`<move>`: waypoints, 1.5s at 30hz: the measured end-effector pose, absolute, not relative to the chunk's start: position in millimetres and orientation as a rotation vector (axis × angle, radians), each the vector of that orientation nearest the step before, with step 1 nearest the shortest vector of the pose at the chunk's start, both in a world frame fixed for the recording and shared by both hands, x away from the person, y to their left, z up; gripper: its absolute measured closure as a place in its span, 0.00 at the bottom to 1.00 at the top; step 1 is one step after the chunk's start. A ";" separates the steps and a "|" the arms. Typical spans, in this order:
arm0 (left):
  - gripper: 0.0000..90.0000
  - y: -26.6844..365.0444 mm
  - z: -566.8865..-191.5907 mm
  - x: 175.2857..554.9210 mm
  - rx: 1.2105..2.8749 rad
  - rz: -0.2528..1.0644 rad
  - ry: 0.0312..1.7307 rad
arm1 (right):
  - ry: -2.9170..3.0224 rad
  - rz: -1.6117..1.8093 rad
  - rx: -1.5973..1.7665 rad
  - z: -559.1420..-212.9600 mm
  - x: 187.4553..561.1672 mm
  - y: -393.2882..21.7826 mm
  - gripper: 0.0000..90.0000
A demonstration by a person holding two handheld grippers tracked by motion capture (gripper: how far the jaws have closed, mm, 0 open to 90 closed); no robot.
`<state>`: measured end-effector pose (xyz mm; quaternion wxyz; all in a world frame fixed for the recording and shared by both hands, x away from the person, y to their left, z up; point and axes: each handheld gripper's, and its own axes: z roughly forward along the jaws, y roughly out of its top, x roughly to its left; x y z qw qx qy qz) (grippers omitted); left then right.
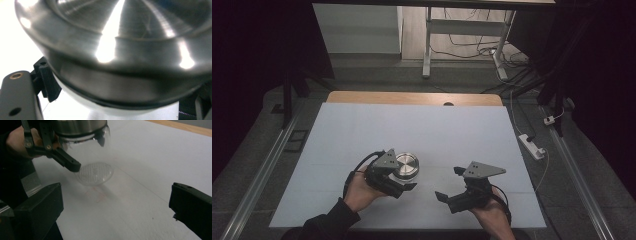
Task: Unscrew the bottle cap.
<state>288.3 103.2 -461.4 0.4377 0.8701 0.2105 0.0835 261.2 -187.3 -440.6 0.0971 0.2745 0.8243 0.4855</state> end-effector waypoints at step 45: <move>0.17 92.0 -466.7 284.6 2.221 0.111 0.345 | 2.630 1.500 0.459 -424.7 293.2 -103.4 0.20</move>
